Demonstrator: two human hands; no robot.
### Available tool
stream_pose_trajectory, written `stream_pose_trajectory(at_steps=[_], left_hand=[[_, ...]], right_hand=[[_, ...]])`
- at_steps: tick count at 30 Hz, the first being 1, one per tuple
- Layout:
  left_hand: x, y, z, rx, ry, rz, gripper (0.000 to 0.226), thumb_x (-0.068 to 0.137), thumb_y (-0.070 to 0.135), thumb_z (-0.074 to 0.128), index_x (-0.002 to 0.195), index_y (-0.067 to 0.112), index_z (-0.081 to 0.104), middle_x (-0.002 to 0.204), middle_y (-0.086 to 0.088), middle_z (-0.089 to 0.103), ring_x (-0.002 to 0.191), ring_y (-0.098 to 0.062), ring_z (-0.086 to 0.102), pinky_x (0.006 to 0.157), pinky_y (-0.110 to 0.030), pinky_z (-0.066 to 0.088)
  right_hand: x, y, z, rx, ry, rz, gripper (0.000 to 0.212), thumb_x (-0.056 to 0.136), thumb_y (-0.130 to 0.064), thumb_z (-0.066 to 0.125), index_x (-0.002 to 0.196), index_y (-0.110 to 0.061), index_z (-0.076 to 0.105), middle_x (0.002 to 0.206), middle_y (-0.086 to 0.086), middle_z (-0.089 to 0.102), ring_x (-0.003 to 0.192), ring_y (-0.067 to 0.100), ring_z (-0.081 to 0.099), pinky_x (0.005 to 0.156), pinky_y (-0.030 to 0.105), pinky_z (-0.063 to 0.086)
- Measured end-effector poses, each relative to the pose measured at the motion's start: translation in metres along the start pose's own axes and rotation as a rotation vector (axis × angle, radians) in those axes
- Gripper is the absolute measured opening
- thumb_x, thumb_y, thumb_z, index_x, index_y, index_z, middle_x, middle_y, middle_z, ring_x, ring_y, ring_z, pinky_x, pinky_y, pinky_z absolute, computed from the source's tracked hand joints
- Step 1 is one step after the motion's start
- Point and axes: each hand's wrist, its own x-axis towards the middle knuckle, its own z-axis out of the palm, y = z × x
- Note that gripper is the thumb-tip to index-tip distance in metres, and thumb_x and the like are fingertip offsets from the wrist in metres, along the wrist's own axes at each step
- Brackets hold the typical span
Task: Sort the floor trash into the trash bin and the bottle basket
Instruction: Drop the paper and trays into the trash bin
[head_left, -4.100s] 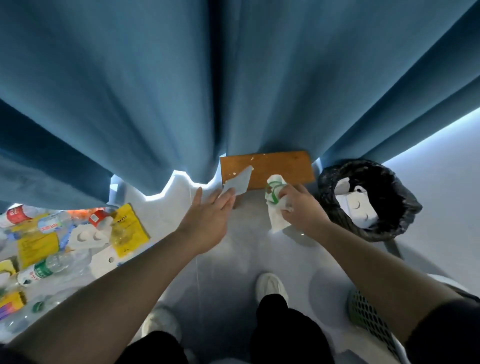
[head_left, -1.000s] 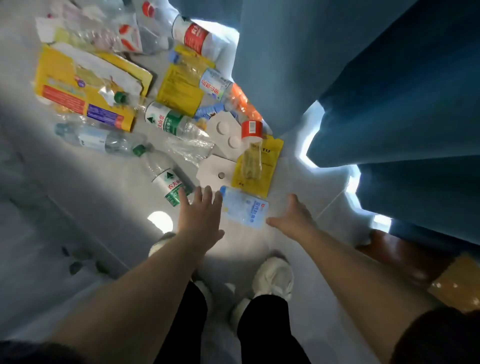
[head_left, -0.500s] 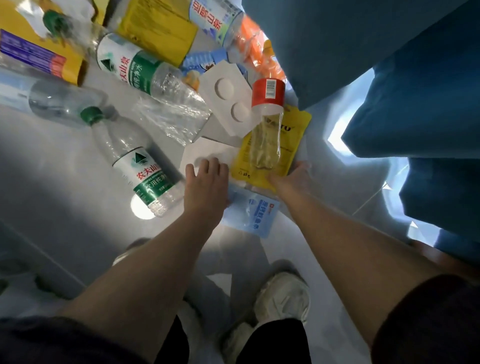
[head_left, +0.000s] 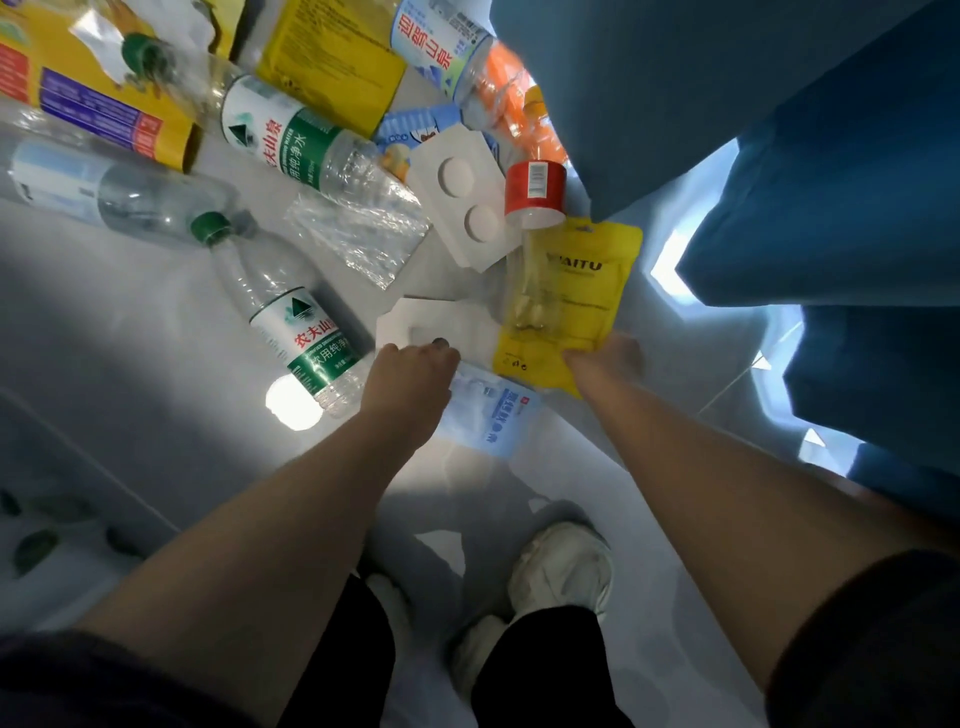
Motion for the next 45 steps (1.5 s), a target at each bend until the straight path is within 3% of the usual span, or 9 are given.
stream_pose_trajectory(at_steps=[9, 16, 20, 23, 26, 30, 39, 42, 45], left_hand=[[-0.008, -0.002, -0.033, -0.097, -0.058, 0.040, 0.022, 0.089, 0.020, 0.062, 0.104, 0.010, 0.049, 0.094, -0.008, 0.064, 0.078, -0.024, 0.061, 0.062, -0.031, 0.041], [0.035, -0.005, -0.012, -0.242, 0.050, -0.256, 0.069, 0.081, 0.023, 0.074, 0.131, 0.015, 0.027, 0.096, -0.012, 0.063, 0.085, -0.030, 0.064, 0.068, -0.039, 0.050], [0.046, -0.011, -0.002, -0.190, 0.071, -0.293, 0.051, 0.082, 0.018, 0.072, 0.118, 0.014, 0.036, 0.092, -0.010, 0.064, 0.082, -0.031, 0.064, 0.060, -0.034, 0.041], [0.043, -0.012, -0.006, -0.141, 0.086, -0.323, 0.042, 0.083, 0.019, 0.071, 0.108, 0.015, 0.037, 0.078, -0.007, 0.058, 0.072, -0.030, 0.061, 0.057, -0.033, 0.038], [0.033, -0.011, -0.022, -0.167, 0.083, -0.316, 0.036, 0.083, 0.026, 0.071, 0.100, 0.015, 0.042, 0.067, -0.001, 0.043, 0.063, -0.024, 0.049, 0.056, -0.032, 0.038], [0.003, -0.012, -0.057, -0.204, -0.004, -0.340, 0.028, 0.084, 0.036, 0.068, 0.092, 0.014, 0.052, 0.077, -0.006, 0.053, 0.074, -0.027, 0.054, 0.060, -0.032, 0.037], [-0.135, 0.005, -0.200, -0.502, 0.002, -0.373, 0.024, 0.081, 0.031, 0.072, 0.087, 0.013, 0.059, 0.085, -0.005, 0.063, 0.081, -0.024, 0.060, 0.064, -0.029, 0.043], [-0.179, 0.006, -0.259, -0.532, 0.007, -0.371, 0.034, 0.076, 0.034, 0.077, 0.096, 0.012, 0.061, 0.090, -0.004, 0.065, 0.078, -0.020, 0.058, 0.063, -0.028, 0.042], [-0.215, 0.005, -0.313, -0.467, -0.199, -0.394, 0.051, 0.070, 0.038, 0.082, 0.103, 0.007, 0.059, 0.095, -0.008, 0.063, 0.087, -0.023, 0.061, 0.068, -0.028, 0.045]], right_hand=[[-0.028, 0.029, -0.053, -0.056, 0.019, -0.004, 0.024, 0.087, -0.022, 0.062, 0.105, -0.007, 0.065, 0.106, 0.017, 0.066, 0.100, 0.036, 0.060, 0.082, 0.039, 0.049], [0.013, 0.039, -0.023, -0.094, 0.017, -0.102, 0.026, 0.085, -0.016, 0.062, 0.106, -0.002, 0.065, 0.107, 0.023, 0.061, 0.095, 0.035, 0.058, 0.077, 0.036, 0.046], [0.028, 0.038, -0.009, -0.148, 0.049, -0.110, 0.025, 0.085, -0.019, 0.058, 0.105, -0.004, 0.064, 0.111, 0.021, 0.056, 0.082, 0.025, 0.043, 0.069, 0.029, 0.036], [0.025, 0.041, -0.011, -0.154, 0.040, -0.093, 0.028, 0.084, -0.021, 0.059, 0.104, -0.003, 0.064, 0.107, 0.022, 0.056, 0.092, 0.034, 0.054, 0.078, 0.037, 0.049], [0.012, 0.042, -0.026, -0.150, 0.038, -0.088, 0.020, 0.085, -0.017, 0.059, 0.099, -0.003, 0.065, 0.101, 0.020, 0.061, 0.085, 0.033, 0.058, 0.070, 0.033, 0.046], [-0.027, 0.040, -0.059, -0.160, 0.022, -0.071, 0.009, 0.089, -0.017, 0.056, 0.092, -0.010, 0.061, 0.094, 0.014, 0.064, 0.081, 0.028, 0.056, 0.068, 0.032, 0.045], [-0.192, -0.013, -0.156, 0.026, -0.010, 0.052, 0.020, 0.085, -0.012, 0.059, 0.104, -0.008, 0.065, 0.108, 0.017, 0.067, 0.099, 0.036, 0.062, 0.080, 0.036, 0.048], [-0.254, -0.033, -0.187, 0.126, -0.033, 0.053, 0.019, 0.084, -0.015, 0.062, 0.102, -0.010, 0.066, 0.107, 0.015, 0.068, 0.097, 0.033, 0.063, 0.073, 0.029, 0.044], [-0.309, -0.042, -0.216, 0.195, -0.040, 0.035, 0.009, 0.083, -0.016, 0.064, 0.092, -0.014, 0.064, 0.104, 0.014, 0.069, 0.093, 0.032, 0.063, 0.070, 0.028, 0.043]])
